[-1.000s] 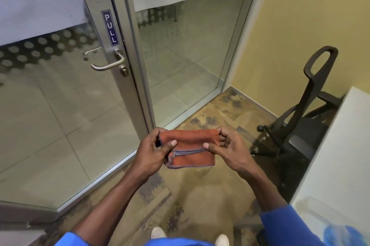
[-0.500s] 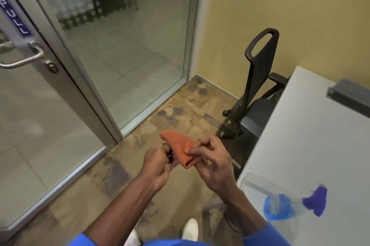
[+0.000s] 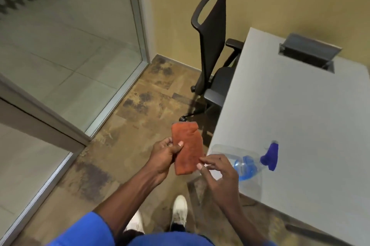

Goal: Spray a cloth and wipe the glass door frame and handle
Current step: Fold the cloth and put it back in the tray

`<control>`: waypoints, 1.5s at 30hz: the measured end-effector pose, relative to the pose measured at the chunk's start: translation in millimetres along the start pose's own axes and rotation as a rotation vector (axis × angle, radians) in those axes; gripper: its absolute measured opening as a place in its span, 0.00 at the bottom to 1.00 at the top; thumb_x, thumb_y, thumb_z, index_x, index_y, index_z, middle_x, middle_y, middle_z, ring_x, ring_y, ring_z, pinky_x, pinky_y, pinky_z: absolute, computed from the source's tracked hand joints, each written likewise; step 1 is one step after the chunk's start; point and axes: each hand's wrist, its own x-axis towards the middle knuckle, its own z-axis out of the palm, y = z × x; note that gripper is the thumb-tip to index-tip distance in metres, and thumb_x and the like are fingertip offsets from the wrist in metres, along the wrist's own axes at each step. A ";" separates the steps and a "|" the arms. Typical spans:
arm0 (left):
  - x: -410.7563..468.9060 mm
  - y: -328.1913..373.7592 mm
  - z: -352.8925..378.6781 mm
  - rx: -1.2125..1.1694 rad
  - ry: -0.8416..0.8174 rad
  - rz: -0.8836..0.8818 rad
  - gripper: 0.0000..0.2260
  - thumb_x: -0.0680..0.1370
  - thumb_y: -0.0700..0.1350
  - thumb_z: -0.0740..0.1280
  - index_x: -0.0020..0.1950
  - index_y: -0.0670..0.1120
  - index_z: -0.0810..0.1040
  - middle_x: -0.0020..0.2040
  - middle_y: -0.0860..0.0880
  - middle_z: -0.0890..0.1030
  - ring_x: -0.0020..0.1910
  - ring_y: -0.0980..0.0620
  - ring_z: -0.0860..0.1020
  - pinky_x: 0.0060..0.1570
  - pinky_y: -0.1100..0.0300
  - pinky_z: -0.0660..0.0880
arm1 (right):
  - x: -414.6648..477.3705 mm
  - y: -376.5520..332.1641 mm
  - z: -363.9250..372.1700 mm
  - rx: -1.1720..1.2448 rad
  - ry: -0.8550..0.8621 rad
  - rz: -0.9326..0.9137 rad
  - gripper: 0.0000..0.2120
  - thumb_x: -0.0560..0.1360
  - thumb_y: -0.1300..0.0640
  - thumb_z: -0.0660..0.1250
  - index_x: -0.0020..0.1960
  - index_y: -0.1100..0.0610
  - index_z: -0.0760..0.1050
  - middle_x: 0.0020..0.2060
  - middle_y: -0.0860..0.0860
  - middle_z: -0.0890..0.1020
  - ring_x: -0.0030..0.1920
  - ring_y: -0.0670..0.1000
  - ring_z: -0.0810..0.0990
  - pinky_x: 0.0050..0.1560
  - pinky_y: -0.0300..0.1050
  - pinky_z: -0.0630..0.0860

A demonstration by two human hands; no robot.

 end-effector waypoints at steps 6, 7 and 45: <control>26.6 -21.6 22.7 0.119 -0.131 -0.067 0.12 0.85 0.34 0.71 0.68 0.40 0.84 0.57 0.44 0.91 0.55 0.44 0.88 0.53 0.52 0.84 | 18.5 29.0 -6.4 0.085 0.093 0.647 0.28 0.78 0.43 0.77 0.74 0.54 0.78 0.60 0.50 0.87 0.57 0.49 0.86 0.53 0.35 0.82; 30.3 -24.9 27.7 0.146 -0.148 -0.071 0.11 0.85 0.34 0.71 0.67 0.41 0.84 0.56 0.45 0.92 0.54 0.45 0.89 0.52 0.53 0.85 | 22.0 33.8 -7.2 0.140 0.083 0.696 0.29 0.79 0.43 0.76 0.75 0.55 0.76 0.60 0.53 0.87 0.56 0.51 0.87 0.55 0.40 0.84; 39.5 -116.7 85.2 1.325 -0.134 0.512 0.10 0.84 0.42 0.72 0.63 0.39 0.81 0.60 0.41 0.78 0.55 0.42 0.81 0.54 0.47 0.83 | 34.3 106.2 15.6 -0.128 0.358 0.805 0.08 0.89 0.54 0.62 0.66 0.53 0.73 0.51 0.50 0.82 0.53 0.53 0.85 0.45 0.32 0.74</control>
